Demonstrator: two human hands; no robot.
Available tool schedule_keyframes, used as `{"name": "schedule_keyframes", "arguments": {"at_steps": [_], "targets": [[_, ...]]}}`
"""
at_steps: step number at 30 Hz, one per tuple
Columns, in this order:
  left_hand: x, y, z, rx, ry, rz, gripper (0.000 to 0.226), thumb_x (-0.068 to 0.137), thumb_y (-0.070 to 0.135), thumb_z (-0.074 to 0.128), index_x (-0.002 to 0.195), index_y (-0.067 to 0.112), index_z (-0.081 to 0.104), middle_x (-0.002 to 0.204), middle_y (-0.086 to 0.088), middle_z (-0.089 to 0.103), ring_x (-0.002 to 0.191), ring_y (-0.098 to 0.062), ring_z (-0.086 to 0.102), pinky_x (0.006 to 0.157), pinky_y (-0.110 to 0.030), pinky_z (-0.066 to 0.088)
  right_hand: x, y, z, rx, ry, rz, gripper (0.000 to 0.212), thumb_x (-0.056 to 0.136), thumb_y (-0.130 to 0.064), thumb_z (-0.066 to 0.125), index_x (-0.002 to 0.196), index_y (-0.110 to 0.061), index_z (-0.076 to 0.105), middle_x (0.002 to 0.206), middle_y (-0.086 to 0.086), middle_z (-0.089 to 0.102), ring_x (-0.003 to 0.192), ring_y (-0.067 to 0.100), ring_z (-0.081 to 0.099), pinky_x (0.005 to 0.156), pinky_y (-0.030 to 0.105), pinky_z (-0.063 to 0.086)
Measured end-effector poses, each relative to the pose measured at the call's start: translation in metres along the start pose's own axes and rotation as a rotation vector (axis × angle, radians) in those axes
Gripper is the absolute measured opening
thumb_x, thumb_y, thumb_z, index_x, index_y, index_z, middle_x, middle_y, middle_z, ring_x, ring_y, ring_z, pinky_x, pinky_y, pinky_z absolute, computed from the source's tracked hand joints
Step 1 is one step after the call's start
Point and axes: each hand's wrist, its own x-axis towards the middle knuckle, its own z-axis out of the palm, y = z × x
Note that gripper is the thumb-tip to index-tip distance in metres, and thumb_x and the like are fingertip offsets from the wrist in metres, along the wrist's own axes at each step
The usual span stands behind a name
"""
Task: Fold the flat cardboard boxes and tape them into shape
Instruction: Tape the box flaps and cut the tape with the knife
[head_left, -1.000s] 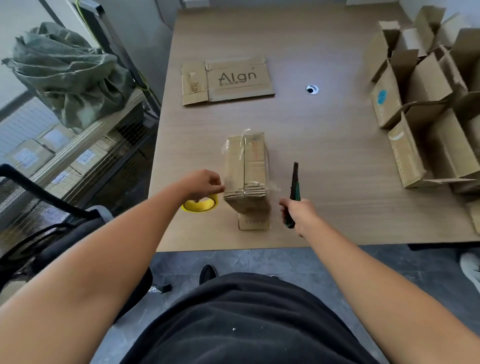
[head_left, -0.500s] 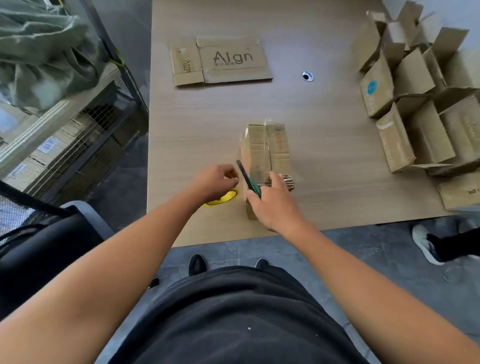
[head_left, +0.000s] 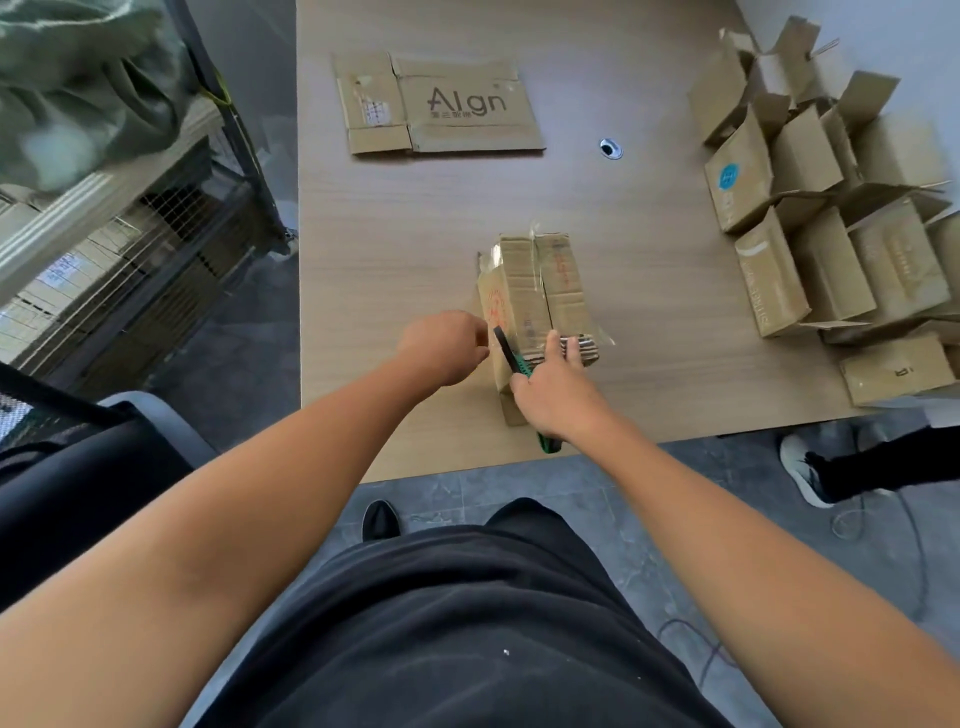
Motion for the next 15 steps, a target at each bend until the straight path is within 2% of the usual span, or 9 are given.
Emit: {"name": "schedule_keyframes", "arguments": {"at_steps": [2, 4, 7, 8, 10, 11, 13, 15], "targets": [[-0.004, 0.001, 0.004, 0.070, 0.089, 0.047, 0.025, 0.103, 0.039, 0.049, 0.113, 0.024, 0.067, 0.117, 0.000, 0.061, 0.096, -0.029, 0.064, 0.072, -0.039, 0.053, 0.000, -0.006, -0.004, -0.048, -0.055, 0.022, 0.058, 0.105, -0.038, 0.028, 0.142, 0.001, 0.049, 0.169, 0.006, -0.016, 0.155, 0.028, -0.018, 0.125, 0.054, 0.010], [-0.011, -0.001, 0.011, 0.070, 0.167, 0.077, 0.025, 0.104, 0.036, 0.046, 0.111, 0.023, 0.066, 0.117, 0.000, 0.059, 0.092, -0.032, 0.065, 0.070, -0.039, 0.052, 0.000, -0.009, -0.011, -0.079, -0.097, 0.022, 0.059, 0.105, -0.039, 0.028, 0.146, -0.002, 0.048, 0.169, 0.005, -0.019, 0.154, 0.029, -0.019, 0.124, 0.055, 0.009], [-0.015, -0.009, 0.018, 0.068, 0.181, 0.048, 0.021, 0.104, 0.028, 0.044, 0.109, 0.020, 0.063, 0.115, -0.003, 0.057, 0.091, -0.035, 0.064, 0.069, -0.040, 0.049, 0.000, -0.006, -0.020, -0.084, -0.172, 0.038, 0.068, 0.102, -0.041, 0.035, 0.159, -0.007, 0.021, 0.166, 0.003, -0.027, 0.156, 0.031, -0.012, 0.124, 0.054, 0.012], [-0.012, -0.016, 0.017, 0.066, 0.170, 0.002, 0.020, 0.103, 0.023, 0.043, 0.111, 0.019, 0.062, 0.116, -0.005, 0.057, 0.095, -0.036, 0.064, 0.071, -0.040, 0.047, -0.001, -0.004, -0.020, -0.140, -0.213, 0.049, 0.071, 0.102, -0.042, 0.038, 0.160, -0.005, 0.019, 0.164, 0.003, -0.031, 0.155, 0.031, -0.015, 0.123, 0.056, 0.013], [-0.008, -0.037, 0.012, 0.044, 0.152, -0.089, 0.022, 0.103, 0.019, 0.042, 0.114, 0.016, 0.061, 0.119, -0.008, 0.056, 0.103, -0.037, 0.062, 0.077, -0.041, 0.045, 0.000, -0.001, -0.017, -0.260, -0.250, 0.044, 0.066, 0.103, -0.042, 0.039, 0.153, 0.000, 0.034, 0.161, 0.004, -0.039, 0.152, 0.031, -0.027, 0.122, 0.061, 0.011], [-0.008, -0.048, 0.009, 0.033, 0.142, -0.095, 0.022, 0.103, 0.021, 0.043, 0.114, 0.015, 0.061, 0.119, -0.008, 0.056, 0.103, -0.037, 0.061, 0.079, -0.042, 0.047, 0.000, -0.001, -0.016, -0.238, -0.249, 0.035, 0.063, 0.102, -0.043, 0.039, 0.147, 0.001, 0.044, 0.160, 0.003, -0.039, 0.150, 0.030, -0.030, 0.122, 0.061, 0.011], [-0.014, -0.070, 0.007, 0.041, 0.139, -0.049, 0.023, 0.105, 0.027, 0.044, 0.110, 0.015, 0.063, 0.116, -0.006, 0.058, 0.097, -0.036, 0.061, 0.080, -0.043, 0.051, -0.001, -0.001, -0.018, -0.067, -0.231, 0.020, 0.062, 0.099, -0.045, 0.044, 0.140, 0.000, 0.054, 0.162, 0.001, -0.035, 0.152, 0.029, -0.028, 0.121, 0.060, 0.013], [-0.030, -0.085, 0.012, 0.059, 0.152, -0.033, 0.024, 0.105, 0.028, 0.045, 0.107, 0.014, 0.065, 0.113, -0.006, 0.058, 0.090, -0.036, 0.062, 0.075, -0.044, 0.053, -0.007, -0.003, -0.020, 0.092, -0.138, -0.030, 0.057, 0.097, -0.048, 0.047, 0.131, -0.004, 0.061, 0.167, 0.004, -0.023, 0.154, 0.031, -0.021, 0.122, 0.059, 0.011]]}}
